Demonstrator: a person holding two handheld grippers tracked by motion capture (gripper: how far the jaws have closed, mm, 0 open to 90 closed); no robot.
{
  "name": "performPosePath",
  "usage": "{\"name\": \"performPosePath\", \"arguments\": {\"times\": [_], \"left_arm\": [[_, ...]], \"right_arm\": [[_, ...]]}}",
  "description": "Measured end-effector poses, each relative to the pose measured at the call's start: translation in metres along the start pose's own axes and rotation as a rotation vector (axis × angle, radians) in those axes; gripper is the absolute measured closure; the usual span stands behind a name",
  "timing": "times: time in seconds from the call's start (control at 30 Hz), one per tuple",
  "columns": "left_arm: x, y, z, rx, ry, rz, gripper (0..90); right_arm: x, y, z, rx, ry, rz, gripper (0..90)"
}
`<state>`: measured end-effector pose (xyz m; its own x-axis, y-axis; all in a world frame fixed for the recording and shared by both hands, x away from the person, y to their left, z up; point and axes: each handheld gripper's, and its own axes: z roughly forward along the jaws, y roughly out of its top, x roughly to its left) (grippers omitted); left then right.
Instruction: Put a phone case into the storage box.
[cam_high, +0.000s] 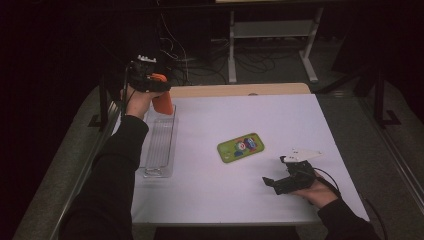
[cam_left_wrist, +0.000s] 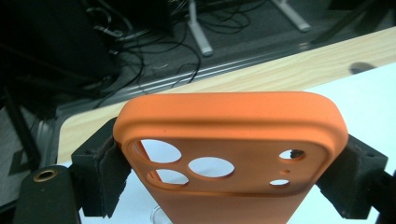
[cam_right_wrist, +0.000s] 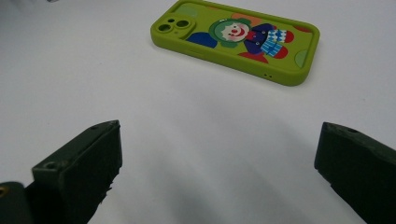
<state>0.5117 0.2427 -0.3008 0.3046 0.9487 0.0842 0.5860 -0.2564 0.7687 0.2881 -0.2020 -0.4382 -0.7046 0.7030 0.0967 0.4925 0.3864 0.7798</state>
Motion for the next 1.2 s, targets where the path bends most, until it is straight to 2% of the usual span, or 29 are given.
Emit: {"name": "performPosePath", "arguments": {"times": [0.1, 0.23, 0.27, 0.5, 1.0, 1.2], "left_arm": [[0.0, -0.005, 0.007, 0.015, 0.04, -0.016, 14.6], [-0.001, -0.011, 0.014, 0.034, 0.056, -0.03, 14.5], [-0.001, -0.012, 0.016, 0.042, 0.058, -0.036, 14.4], [-0.004, -0.019, 0.026, 0.075, 0.105, -0.046, 14.3], [-0.009, -0.028, 0.044, 0.118, 0.14, -0.069, 13.9], [-0.011, -0.029, 0.047, 0.1, 0.147, -0.066, 13.1]], "right_arm": [[0.0, 0.0, 0.0, 0.0, 0.001, 0.001, 0.3], [0.0, 0.0, 0.0, 0.001, 0.001, 0.0, 0.2], [-0.001, 0.0, 0.0, 0.006, -0.002, -0.012, 0.3], [0.0, 0.0, 0.0, 0.003, 0.0, -0.004, 0.3], [0.0, 0.0, 0.0, 0.006, 0.001, -0.007, 0.3], [0.001, 0.0, 0.0, 0.005, 0.001, -0.007, 0.3]]}}
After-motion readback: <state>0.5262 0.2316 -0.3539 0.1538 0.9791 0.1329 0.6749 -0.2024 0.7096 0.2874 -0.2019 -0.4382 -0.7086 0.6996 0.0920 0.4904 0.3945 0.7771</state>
